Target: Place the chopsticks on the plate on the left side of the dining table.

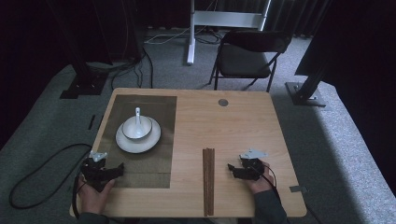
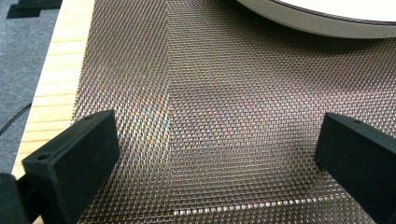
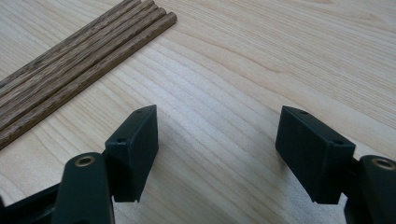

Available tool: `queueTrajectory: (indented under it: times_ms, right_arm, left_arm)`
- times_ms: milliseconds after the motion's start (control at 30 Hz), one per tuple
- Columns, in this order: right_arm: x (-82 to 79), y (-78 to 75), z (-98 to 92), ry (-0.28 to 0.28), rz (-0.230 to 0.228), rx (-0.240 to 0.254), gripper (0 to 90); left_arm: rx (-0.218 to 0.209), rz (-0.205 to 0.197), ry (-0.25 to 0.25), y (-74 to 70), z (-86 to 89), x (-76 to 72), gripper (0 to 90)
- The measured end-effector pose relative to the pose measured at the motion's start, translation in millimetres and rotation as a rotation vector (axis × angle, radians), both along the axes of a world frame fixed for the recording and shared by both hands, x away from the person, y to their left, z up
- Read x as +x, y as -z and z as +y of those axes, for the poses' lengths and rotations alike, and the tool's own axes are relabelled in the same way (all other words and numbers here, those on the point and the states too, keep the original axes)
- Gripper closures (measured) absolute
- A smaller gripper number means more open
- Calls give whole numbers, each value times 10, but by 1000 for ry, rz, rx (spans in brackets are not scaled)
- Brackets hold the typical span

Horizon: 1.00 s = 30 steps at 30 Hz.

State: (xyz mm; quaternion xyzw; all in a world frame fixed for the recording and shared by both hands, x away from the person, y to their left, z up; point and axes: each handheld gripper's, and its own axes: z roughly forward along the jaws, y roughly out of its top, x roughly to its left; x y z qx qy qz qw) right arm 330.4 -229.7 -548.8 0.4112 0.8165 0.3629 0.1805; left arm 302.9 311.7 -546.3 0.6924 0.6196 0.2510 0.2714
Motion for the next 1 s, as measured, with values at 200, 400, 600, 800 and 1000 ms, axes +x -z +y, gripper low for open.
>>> queueTrajectory:
  times_ms: [200,400,600,800,1000]
  right_arm:
    - [-22,-8,-13,3,-5,2,384]
    - [-40,-29,-25,-9,0,-1,431]
    - [-76,-95,-13,-25,-22,8,430]
    - [-141,-203,5,-37,-55,9,430]
    - [-190,-282,-2,-29,-77,46,404]
  left_arm:
    - [0,-2,-1,1,-1,1,2]
    - [0,0,0,0,0,0,2]
    - [0,0,0,-1,-1,0,2]
    - [-1,-1,-1,0,-2,1,2]
    - [-1,-1,-2,0,-2,1,2]
